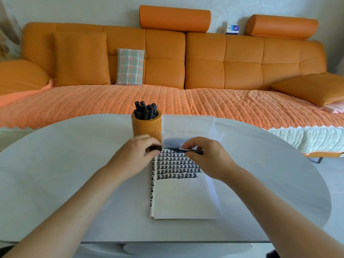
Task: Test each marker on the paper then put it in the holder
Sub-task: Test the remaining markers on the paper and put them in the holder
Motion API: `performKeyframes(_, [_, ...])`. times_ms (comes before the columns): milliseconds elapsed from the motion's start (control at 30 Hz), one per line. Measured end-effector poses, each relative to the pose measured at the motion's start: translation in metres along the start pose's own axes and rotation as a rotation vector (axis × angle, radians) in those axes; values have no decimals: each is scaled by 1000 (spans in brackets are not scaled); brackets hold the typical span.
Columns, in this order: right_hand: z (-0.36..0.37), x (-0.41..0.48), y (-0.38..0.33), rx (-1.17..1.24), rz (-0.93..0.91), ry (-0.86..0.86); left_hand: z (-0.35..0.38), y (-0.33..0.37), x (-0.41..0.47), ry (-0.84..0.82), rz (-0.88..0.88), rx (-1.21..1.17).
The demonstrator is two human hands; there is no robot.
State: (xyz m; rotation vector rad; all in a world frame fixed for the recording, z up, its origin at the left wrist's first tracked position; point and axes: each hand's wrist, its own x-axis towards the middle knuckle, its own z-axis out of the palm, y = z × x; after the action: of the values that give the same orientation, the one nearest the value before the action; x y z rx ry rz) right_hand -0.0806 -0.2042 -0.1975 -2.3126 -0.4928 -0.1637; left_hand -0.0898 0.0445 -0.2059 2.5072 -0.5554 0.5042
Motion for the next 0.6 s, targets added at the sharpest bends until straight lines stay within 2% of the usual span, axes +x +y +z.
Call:
performKeyframes(400, [5, -3, -6, -73, -53, -8, 6, 14, -1, -69, 51, -56])
performKeyframes(600, [11, -6, -5, -84, -165, -23, 6, 20, -1, -123, 83, -65])
